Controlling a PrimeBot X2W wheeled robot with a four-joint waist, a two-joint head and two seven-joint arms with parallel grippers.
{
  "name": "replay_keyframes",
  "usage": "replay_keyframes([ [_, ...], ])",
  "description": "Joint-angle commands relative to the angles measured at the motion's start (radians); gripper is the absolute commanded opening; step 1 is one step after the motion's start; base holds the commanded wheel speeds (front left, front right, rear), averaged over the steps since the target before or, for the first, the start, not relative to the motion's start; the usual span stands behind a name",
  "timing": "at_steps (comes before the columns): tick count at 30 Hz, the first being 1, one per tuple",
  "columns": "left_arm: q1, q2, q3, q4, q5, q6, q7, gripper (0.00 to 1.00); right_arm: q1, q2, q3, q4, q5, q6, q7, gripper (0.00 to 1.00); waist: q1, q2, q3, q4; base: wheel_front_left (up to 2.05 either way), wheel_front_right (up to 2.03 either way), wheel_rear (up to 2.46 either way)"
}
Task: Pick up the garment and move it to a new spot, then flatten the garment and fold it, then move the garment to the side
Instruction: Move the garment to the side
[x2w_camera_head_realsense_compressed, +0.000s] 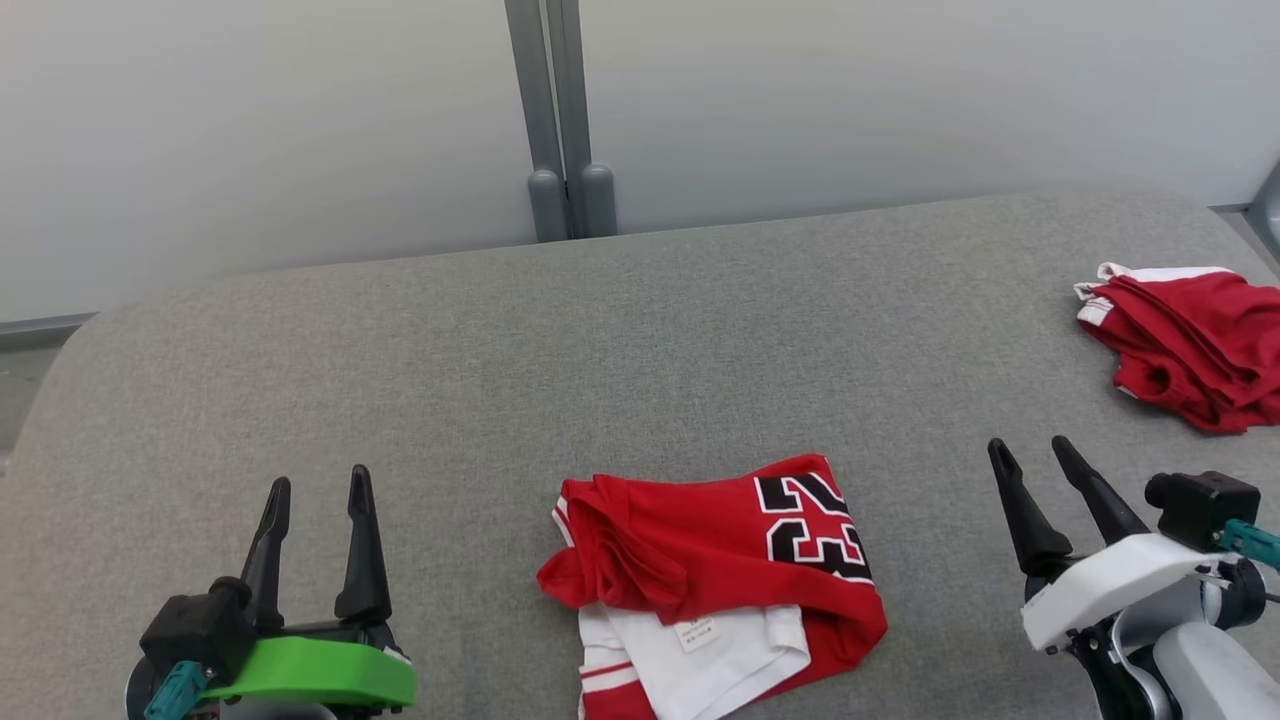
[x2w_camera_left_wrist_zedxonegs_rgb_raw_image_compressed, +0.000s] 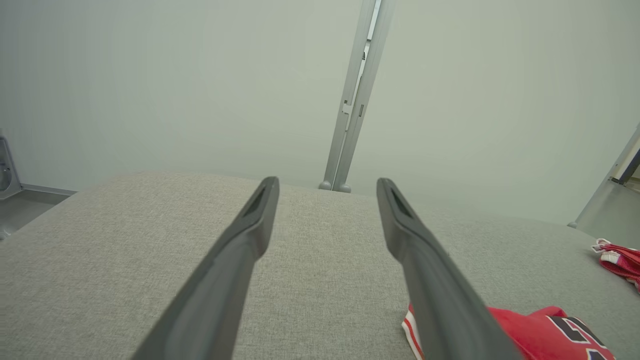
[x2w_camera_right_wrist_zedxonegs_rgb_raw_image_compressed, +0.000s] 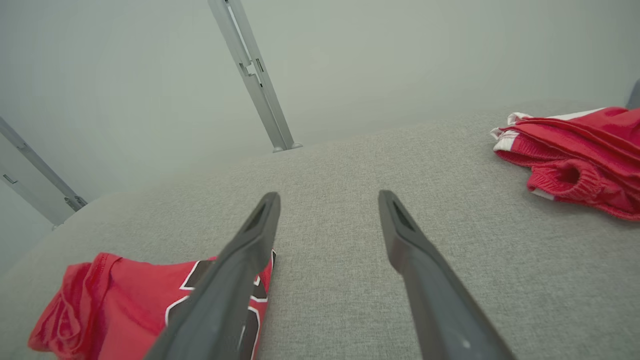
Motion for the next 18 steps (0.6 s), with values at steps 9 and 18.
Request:
replay_keyframes([
  [9, 0.007, 0.002, -0.025, -0.002, -0.017, 0.017, -0.003, 1.0, -0.104, 0.072, 0.098, 0.156, 0.035, 0.0, 0.174, 1.0, 0.0, 0.0, 0.015, 0.063, 0.0, 0.0, 0.0],
  [18, 0.004, 0.001, -0.032, 0.012, -0.014, 0.008, -0.003, 1.0, -0.151, 0.133, 0.099, 0.332, 0.248, 0.0, 0.361, 1.0, 0.0, 0.0, 0.023, 0.147, 0.0, 0.0, 0.0],
])
